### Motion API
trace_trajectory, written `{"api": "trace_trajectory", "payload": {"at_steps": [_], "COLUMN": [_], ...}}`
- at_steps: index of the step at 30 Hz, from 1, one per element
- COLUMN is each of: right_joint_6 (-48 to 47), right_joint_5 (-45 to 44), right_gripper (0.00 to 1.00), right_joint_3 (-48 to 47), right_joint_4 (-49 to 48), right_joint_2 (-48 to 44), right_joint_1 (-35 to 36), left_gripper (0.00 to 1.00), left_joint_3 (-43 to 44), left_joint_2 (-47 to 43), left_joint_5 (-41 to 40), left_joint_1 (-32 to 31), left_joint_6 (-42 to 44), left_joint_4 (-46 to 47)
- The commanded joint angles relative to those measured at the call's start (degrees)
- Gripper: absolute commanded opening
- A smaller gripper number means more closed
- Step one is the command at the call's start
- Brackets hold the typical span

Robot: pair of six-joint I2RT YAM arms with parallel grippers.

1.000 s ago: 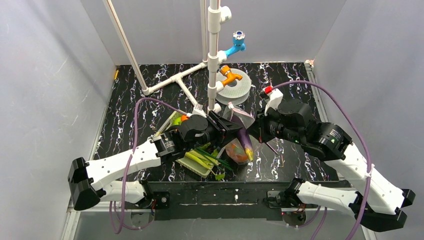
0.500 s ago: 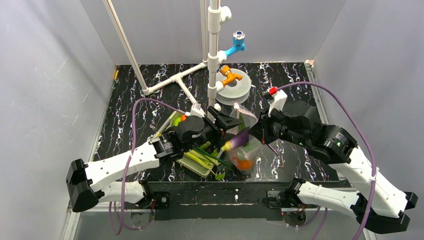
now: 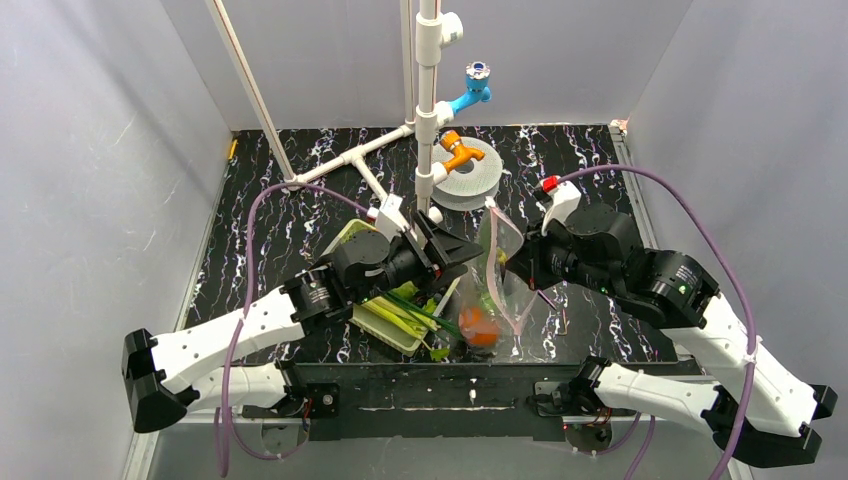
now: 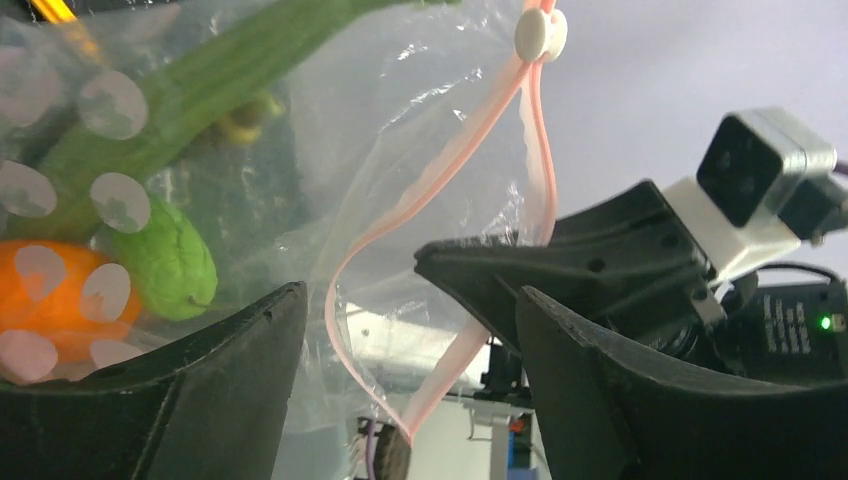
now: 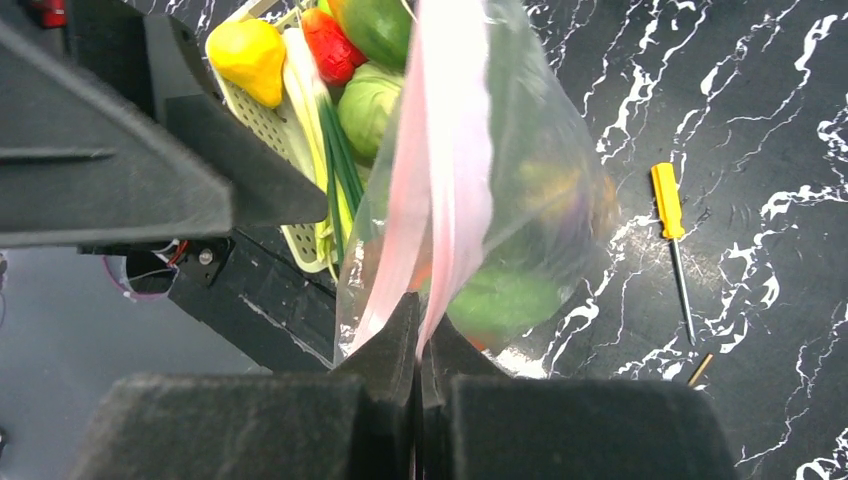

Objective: Place the food in the zip-top bag and seal the zipper
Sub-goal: Pick up the fake fruit from the bin.

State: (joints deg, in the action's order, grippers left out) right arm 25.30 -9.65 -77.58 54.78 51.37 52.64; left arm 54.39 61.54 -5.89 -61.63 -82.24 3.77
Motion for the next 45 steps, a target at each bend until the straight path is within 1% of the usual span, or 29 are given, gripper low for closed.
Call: {"api": "trace_trajectory", "payload": {"at_steps": [1,3,5,8,10,14,18,21,24,29,33,35,40,45], "right_joint_6": [-0.3,-0.2,-0.5,-0.6,-0.5,-0.8,-0.6,-0.7,-1.2,-1.5,-2.0,-1.9,-1.9,-1.6], "right_joint_5": [-3.2,-3.5,-3.6,-3.4,-3.2,-3.3,-3.1,-3.3,-3.6,-3.6,-4.1,-4.1,-4.2,-4.3], "right_gripper": [0.01,0.01,0.01,0.01,0.01,0.01,0.01,0.01,0.01,0.01,0.01,0.01,0.01,0.01], "right_joint_3": [-3.1,-3.6,-4.4,-4.0,-3.0,-2.2,-0.3,0.1,-0.3,1.9,1.7,2.6,1.6,2.6], "right_joint_4": [-1.5,-1.1,-0.9,-1.4,-2.2,-2.3,-3.2,-3.9,-3.6,-4.9,-3.9,-4.8,-3.1,-3.5], "right_joint_2": [-0.8,-0.6,0.0,0.3,-0.2,-0.3,-1.7,-2.5,-2.7,-3.8,-3.6,-4.3,-3.7,-3.7], "right_joint_1": [0.3,0.3,0.3,0.3,0.3,0.3,0.3,0.3,0.3,0.3,0.3,0.3,0.3,0.3], "left_gripper": [0.73,0.72,0.71,0.70,0.70,0.72,0.79,0.84,0.86,0.87,0.88,0.88,0.88,0.88], "left_joint_3": [4.9,7.5,11.2,16.3,17.3,17.3,16.4,19.3,21.5,21.4,19.4,17.8,15.4,13.8], "left_joint_2": [-1.5,-0.4,1.4,4.2,4.6,3.1,0.8,-0.4,-1.8,-6.2,-9.6,-10.3,-8.4,-3.9], "left_joint_5": [4.8,8.0,10.4,10.3,9.3,5.8,0.2,-3.2,-7.5,-13.5,-23.3,-26.4,-31.3,-33.2], "left_joint_1": [0.1,0.0,0.0,-0.1,-0.1,-0.1,0.0,-0.1,-0.1,-0.1,-0.1,-0.1,-0.1,0.0], "left_joint_6": [11.2,15.4,19.7,24.2,25.4,28.0,30.2,32.6,34.9,35.2,32.9,31.2,28.7,27.0], "left_joint_4": [-2.5,-3.4,-8.2,-16.5,-19.3,-22.2,-25.9,-32.2,-39.0,-48.7,-58.0,-62.1,-69.5,-72.1]}}
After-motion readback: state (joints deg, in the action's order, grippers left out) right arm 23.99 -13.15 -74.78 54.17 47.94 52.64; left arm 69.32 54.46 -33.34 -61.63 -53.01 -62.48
